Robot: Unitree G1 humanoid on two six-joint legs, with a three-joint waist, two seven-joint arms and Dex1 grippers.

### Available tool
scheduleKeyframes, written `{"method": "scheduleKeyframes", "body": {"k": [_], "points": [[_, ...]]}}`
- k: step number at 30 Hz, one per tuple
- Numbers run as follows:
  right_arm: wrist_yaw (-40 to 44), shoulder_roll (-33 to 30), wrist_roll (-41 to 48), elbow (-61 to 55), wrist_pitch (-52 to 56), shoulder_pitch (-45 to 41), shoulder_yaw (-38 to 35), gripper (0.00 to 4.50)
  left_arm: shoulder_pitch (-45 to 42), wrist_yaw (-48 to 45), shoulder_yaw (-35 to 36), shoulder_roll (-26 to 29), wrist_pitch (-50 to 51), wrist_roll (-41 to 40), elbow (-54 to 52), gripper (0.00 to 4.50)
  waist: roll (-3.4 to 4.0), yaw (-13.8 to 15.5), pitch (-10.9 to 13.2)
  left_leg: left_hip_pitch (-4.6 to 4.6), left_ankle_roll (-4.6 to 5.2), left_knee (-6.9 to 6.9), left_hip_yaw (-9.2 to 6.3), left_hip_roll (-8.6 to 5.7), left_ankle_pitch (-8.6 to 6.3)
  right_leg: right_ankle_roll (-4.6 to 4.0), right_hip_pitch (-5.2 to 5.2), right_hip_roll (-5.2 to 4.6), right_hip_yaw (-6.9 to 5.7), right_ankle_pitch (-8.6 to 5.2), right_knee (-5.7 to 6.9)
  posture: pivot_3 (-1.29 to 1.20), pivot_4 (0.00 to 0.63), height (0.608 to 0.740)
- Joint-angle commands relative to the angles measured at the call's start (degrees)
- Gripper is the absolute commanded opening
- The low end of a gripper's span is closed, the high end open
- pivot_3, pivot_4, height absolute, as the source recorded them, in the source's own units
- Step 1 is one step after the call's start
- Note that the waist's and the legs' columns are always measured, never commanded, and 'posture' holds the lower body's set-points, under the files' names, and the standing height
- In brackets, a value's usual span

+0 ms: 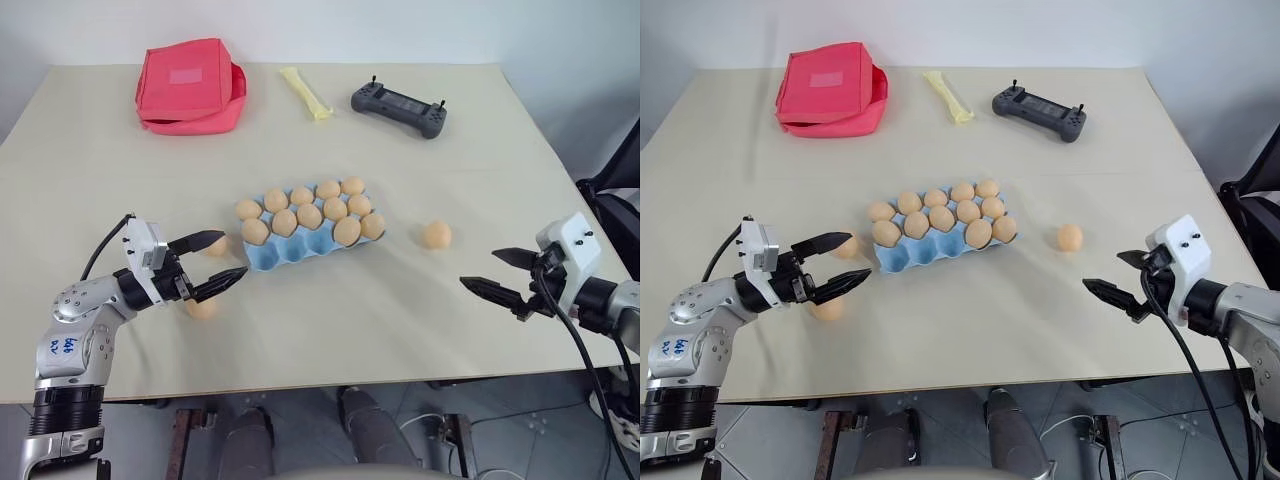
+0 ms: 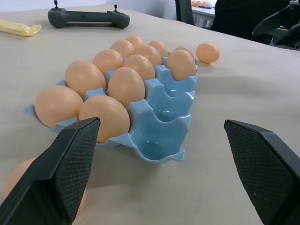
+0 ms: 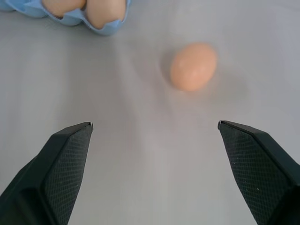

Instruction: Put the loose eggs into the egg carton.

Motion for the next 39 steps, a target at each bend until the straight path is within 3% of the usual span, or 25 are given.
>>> {"method": "scheduleKeyframes", "body": {"k": [1,11,18,23,26,32,39], "points": [[-4.7,2.9,0.0,0.4,-0.1,-4.0,1.9,4.49,-0.3,0.0,0.6,-0.3,-0.7,-0.7,-1.3,4.5,0.0,-0.2,0.0,0.0,0.0,0.0,0.0,0.0,0.0,0.0,0.0,0.0,0.0,0.0,0.0,0.0,0.15,0.74],[-15.9,14.6,-8.9,17.6,-7.3,-18.8,11.6,4.49,-0.6,1.3,0.4,-1.2,-0.7,-0.5,-1.9,4.5,0.01,-0.9,0.0,-0.05,-0.01,-0.23,0.0,0.01,-0.01,0.0,-0.07,-0.01,-0.01,0.01,-0.05,0.0,0.15,0.74],[-17.1,17.8,-11.8,25.6,-9.8,-21.9,13.8,4.49,0.4,2.3,0.9,-1.2,-0.6,-0.7,-2.9,4.5,0.02,-1.1,0.0,-0.05,-0.03,-0.27,-0.03,0.0,-0.07,0.89,-0.08,0.0,-0.04,0.46,0.02,0.0,0.15,0.74],[-16.2,19.0,-12.7,28.1,-10.9,-22.1,15.2,4.49,0.5,2.6,0.9,-1.2,-0.6,-0.8,-3.2,4.5,0.02,-1.2,0.0,-0.05,-0.02,-0.27,-0.03,0.0,-0.08,0.9,-0.08,0.0,-0.04,0.47,0.0,0.0,0.15,0.74],[-16.3,19.9,-12.6,29.3,-12.2,-23.0,15.5,3.93,0.4,2.7,0.7,-1.4,-0.8,-0.7,-3.1,4.5,0.02,-1.3,0.0,-0.05,-0.02,-0.24,-0.02,0.0,-0.08,0.9,-0.07,0.0,-0.04,0.47,0.0,0.0,0.15,0.74],[-16.1,19.2,-11.2,24.8,-10.0,-22.7,14.5,1.92,0.5,2.9,0.8,-1.4,-0.9,-0.7,-3.2,4.5,0.02,-1.3,0.0,-0.05,-0.02,-0.24,-0.03,0.0,-0.07,0.9,-0.08,0.0,-0.04,0.47,0.02,0.0,0.15,0.74],[-13.8,16.3,-5.7,11.9,-2.8,-23.6,13.2,1.72,0.7,2.8,0.9,-1.1,-0.8,-0.8,-3.2,4.5,0.03,-1.3,0.0,-0.05,-0.02,-0.29,-0.04,0.01,-0.08,0.9,-0.09,0.0,-0.05,0.47,0.0,0.0,0.15,0.74]]}}
